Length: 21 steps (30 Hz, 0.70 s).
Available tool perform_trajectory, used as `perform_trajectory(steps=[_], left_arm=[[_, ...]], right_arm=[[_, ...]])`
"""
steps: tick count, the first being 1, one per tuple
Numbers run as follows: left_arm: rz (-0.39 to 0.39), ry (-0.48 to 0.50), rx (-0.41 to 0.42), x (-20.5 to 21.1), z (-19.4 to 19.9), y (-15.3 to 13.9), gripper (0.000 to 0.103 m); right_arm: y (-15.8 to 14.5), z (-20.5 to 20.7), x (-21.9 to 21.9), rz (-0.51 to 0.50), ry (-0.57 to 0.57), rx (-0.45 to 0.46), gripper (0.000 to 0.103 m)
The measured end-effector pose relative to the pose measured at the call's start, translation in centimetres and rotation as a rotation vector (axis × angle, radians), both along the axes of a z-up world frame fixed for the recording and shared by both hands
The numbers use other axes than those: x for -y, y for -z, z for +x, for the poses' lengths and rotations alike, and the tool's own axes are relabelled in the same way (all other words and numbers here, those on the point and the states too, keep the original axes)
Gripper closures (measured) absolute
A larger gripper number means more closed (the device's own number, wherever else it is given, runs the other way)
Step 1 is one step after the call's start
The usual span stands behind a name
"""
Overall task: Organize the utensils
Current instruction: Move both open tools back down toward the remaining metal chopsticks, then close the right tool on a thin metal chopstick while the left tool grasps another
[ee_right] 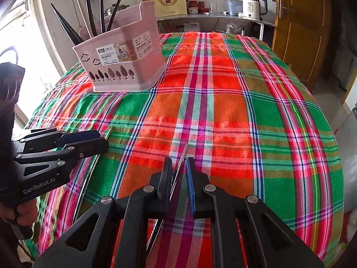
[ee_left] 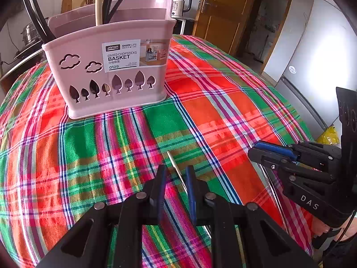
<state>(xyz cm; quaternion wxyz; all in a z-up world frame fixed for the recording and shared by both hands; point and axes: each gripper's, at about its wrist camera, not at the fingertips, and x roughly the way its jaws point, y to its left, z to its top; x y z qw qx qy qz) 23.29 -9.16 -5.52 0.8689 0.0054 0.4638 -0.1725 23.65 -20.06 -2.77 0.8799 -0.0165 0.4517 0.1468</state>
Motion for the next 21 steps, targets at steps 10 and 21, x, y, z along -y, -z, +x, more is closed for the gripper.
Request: perform_trajectory(steps=[10,21], left_arm=[[0.06,0.029,-0.031,-0.1,0.3,-0.3,0.093],[0.031,0.017,-0.062,-0.7,1.3,-0.7,0.099]], right_arm=[[-0.1,1.2,-0.9,-0.061,-0.007,-0.032,0.092],[-0.6,1.2,-0.5,-0.012,-0.002,-0.031,0.099]])
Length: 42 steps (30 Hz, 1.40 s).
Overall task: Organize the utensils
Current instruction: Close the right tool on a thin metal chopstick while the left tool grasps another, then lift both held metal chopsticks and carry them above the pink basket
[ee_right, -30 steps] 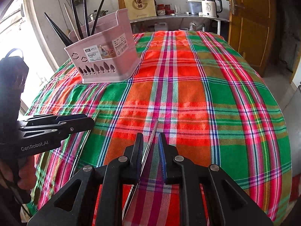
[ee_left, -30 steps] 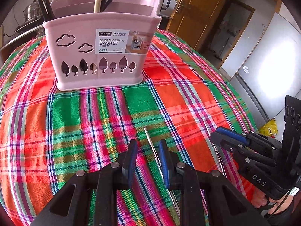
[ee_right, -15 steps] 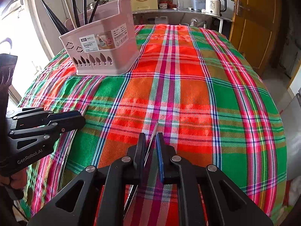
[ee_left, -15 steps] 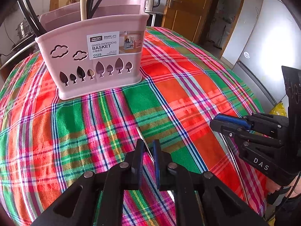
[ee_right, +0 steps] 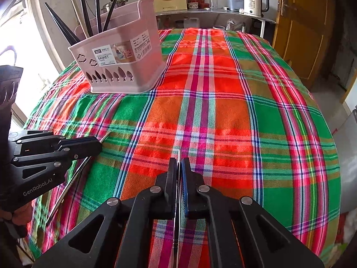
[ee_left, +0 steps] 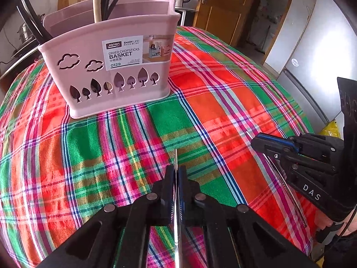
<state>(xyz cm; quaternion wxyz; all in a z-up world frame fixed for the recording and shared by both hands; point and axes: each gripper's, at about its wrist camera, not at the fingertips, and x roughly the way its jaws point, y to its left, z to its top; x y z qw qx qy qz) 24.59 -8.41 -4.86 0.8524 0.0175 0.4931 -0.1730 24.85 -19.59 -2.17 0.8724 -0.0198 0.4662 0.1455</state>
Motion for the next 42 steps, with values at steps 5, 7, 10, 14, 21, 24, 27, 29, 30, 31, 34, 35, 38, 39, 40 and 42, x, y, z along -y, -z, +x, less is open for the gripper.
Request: perform_trajectory(steps=[5,7,10,14,21,24,27,29,30,31,34,35,38,39,40,42], left_arm=[[-0.019,0.008,0.031,-1.0,-0.3,-1.9,0.099],[-0.032,0.012,0.049,-1.3,-0.4,-3.0,0.099],[-0.046,0.009,0.088,-1.9,-0.7,-5.1,0.099],[-0.076,0.0,0.152,-3.1,-1.5,-8.3,0.099],[-0.115,-0.012,0.262,-4.6,-2.8,-13.2,0.099],[-0.12,-0.016,0.284,-5.0,-3.3,-14.2,0.099],[-0.125,-0.021,0.289,-5.6,-3.8,-14.4,0.099],[-0.127,-0.023,0.286,-5.9,-4.2,-14.2,0.099],[-0.127,-0.025,0.285,-6.0,-4.4,-14.1,0.099],[-0.126,-0.025,0.283,-6.1,-4.6,-14.0,0.099],[-0.129,-0.026,0.279,-6.3,-5.2,-13.8,0.099],[-0.13,-0.025,0.28,-6.4,-5.3,-13.8,0.099],[-0.129,-0.022,0.28,-6.6,-5.8,-13.8,0.099],[-0.127,-0.022,0.28,-6.6,-5.9,-13.7,0.099],[-0.126,-0.022,0.279,-6.6,-6.0,-13.7,0.099],[-0.13,-0.023,0.276,-6.8,-6.1,-13.7,0.099]], right_arm=[[-1.7,-0.2,-0.1,0.03,-0.013,0.044,0.099],[-2.7,-0.3,-0.1,0.045,-0.017,0.066,0.099],[-4.3,-0.5,-0.1,0.069,-0.019,0.108,0.099],[-6.9,-0.9,0.2,0.094,-0.014,0.171,0.099],[-10.7,-1.6,0.4,0.126,-0.009,0.267,0.099],[-11.6,-2.1,0.5,0.136,-0.007,0.296,0.099],[-12.2,-2.7,0.5,0.148,-0.005,0.317,0.099],[-12.4,-3.2,0.5,0.152,-0.009,0.326,0.099],[-12.5,-3.5,0.5,0.152,-0.012,0.328,0.099],[-12.5,-3.8,0.6,0.151,-0.014,0.329,0.099],[-12.4,-4.4,0.6,0.149,-0.021,0.33,0.099],[-12.4,-4.7,0.6,0.144,-0.025,0.332,0.099],[-12.6,-5.6,0.5,0.13,-0.038,0.336,0.099],[-12.6,-5.9,0.5,0.124,-0.041,0.338,0.099],[-12.7,-6.1,0.4,0.12,-0.044,0.34,0.099],[-12.8,-6.4,0.3,0.117,-0.048,0.345,0.099]])
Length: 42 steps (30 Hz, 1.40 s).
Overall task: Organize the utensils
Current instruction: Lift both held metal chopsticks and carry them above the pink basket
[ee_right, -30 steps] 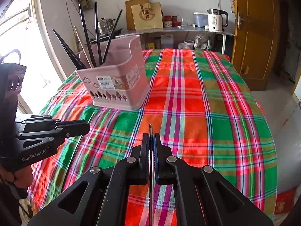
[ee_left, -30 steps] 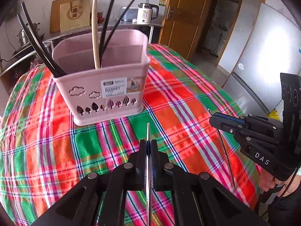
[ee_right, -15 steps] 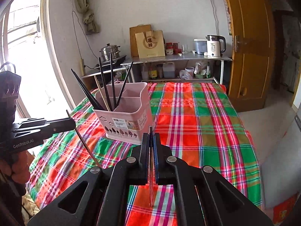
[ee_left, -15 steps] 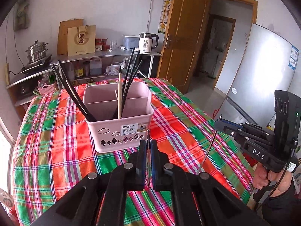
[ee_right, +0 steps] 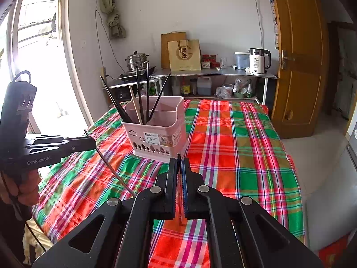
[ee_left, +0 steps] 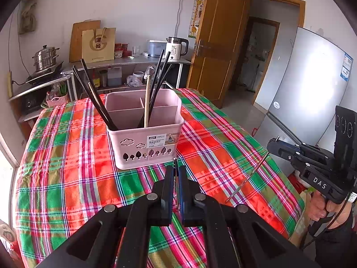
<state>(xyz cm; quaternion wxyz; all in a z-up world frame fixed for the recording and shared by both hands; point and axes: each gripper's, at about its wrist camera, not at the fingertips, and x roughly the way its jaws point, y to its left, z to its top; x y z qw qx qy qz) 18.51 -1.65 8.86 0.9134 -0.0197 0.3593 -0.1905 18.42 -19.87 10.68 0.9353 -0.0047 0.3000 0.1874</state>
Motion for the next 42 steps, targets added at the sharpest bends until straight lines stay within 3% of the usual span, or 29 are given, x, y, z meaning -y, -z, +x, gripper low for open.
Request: perform_trajectory(steps=[16,32,42], left_arm=[[-0.057,-0.071,0.061,-4.0,1.1,-3.9,0.1],[-0.125,-0.147,0.155,-8.7,6.7,-10.4,0.1],[-0.136,-0.148,0.162,-9.3,9.6,-10.5,0.099]], right_arm=[[-3.4,1.9,-2.5,0.075,-0.055,0.087,0.099],[-7.4,7.4,-6.8,0.19,-0.129,0.179,0.099],[-7.8,9.9,-8.8,0.226,-0.145,0.213,0.099]])
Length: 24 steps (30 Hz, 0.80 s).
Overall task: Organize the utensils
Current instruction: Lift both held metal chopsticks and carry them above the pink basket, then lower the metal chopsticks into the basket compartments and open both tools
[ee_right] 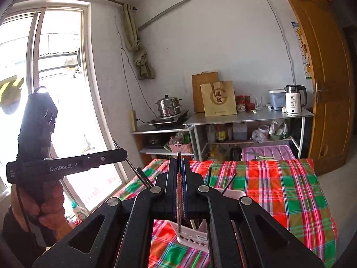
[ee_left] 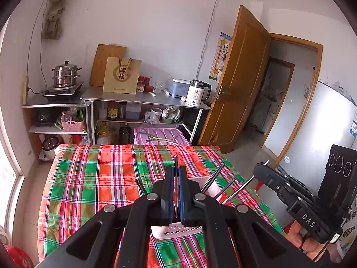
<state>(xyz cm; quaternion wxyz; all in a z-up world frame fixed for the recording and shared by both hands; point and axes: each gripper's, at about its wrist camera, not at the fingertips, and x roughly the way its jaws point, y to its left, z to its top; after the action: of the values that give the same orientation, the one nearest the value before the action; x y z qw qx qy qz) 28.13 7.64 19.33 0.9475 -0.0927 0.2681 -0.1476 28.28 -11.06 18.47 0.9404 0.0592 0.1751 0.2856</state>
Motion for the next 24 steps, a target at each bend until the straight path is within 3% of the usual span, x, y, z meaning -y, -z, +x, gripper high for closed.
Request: perform_trajectory(steps=[19,24], left_arm=[[-0.012,0.0,-0.019,-0.9,2.4,1.7,0.1],[-0.014,0.008,-0.03,-0.6,2.6,2.4,0.1]], right_arm=[[-0.6,3.1,-0.9,0.049,0.008,-0.006,0.099],[0.5,3.6,-0.8,0.026,0.028,-0.019,0.099]])
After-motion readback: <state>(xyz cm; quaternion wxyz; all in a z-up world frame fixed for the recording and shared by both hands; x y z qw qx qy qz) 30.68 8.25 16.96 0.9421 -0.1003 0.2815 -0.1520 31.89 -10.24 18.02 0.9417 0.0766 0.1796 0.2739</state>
